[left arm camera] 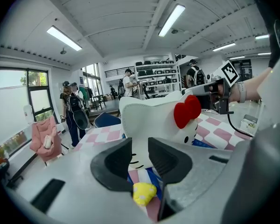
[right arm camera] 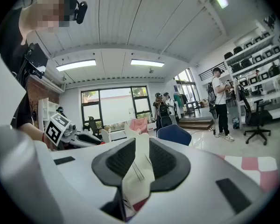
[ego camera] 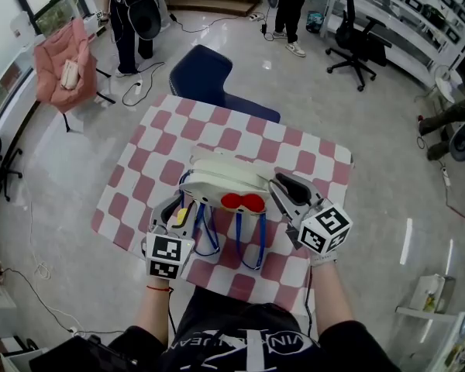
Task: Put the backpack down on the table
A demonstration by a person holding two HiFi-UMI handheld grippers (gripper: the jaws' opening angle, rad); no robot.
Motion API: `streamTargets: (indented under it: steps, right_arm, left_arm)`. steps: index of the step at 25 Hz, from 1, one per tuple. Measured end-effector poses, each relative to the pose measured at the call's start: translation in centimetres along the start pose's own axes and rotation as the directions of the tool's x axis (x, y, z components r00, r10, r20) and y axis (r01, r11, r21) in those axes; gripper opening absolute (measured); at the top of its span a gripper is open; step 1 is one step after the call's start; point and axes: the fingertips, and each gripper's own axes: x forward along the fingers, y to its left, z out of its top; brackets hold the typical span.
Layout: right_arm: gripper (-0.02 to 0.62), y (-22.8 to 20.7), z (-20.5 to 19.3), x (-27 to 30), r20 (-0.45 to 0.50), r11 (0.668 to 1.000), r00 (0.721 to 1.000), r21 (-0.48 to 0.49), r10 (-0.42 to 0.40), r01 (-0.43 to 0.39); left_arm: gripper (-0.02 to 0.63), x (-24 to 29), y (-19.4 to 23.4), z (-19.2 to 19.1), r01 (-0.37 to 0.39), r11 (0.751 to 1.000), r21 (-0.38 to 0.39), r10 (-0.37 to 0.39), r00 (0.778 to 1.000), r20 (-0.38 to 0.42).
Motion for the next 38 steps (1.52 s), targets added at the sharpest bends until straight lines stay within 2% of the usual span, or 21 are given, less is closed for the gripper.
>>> streamTargets:
  steps: [10, 12, 14, 16, 19, 24, 30, 38]
  right_arm:
    - [0.069, 0.9, -0.2, -1.6, -0.019, 0.999, 1.000, -0.054, -0.005, 0.004]
    - [0.062, 1.2, -0.1, -1.8, -0.023, 0.997, 1.000, -0.079, -0.007, 0.005]
    - [0.022, 1.6, -0.1, -1.9, -0.028, 0.994, 1.000, -0.106, -0.012, 0.009]
    - [0.008, 2.3, -0.2, -2.0, -0.034, 0.992, 0.999, -0.124, -0.008, 0.003]
    - [0.002, 3.4, -0.4, -2.1, -0.041, 0.991, 0.999, -0.134, 0.006, -0.011]
    - [0.002, 5.0, -0.4, -2.1, -0.031, 0.987, 0.999, -0.156, -0.026, 0.021]
    - [0.002, 7.3, -1.1, -2.4, 0.011, 0.989, 0.997, -0.120, -0.083, 0.083]
    - [0.002, 10.1, -2.7, -2.3, 0.002, 0.994, 1.000, -0.105, -0.015, 0.015]
  left_arm:
    - [0.091, -0.8, -2.5, 0.1, -0.012, 1.000, 0.000, 0.012, 1.000, -0.002]
    - [0.091, -1.0, -2.9, 0.5, -0.016, 1.000, -0.002, 0.016, 1.000, 0.010]
    - [0.084, -1.2, -3.4, 0.8, -0.014, 1.000, -0.001, 0.014, 1.000, 0.025]
    - [0.067, -1.4, -3.8, 1.1, -0.013, 1.000, 0.001, 0.013, 0.999, 0.041]
    - [0.016, -1.9, -4.5, 1.8, -0.028, 1.000, -0.005, 0.028, 0.997, 0.069]
    - [0.006, -2.6, -5.2, 3.1, -0.059, 0.996, -0.071, 0.068, 0.989, 0.129]
    - [0.006, -3.6, -6.6, 3.4, -0.092, 0.993, -0.070, 0.102, 0.983, 0.153]
    - [0.006, -4.6, -8.8, 1.6, -0.057, 0.997, -0.052, 0.063, 0.991, 0.118]
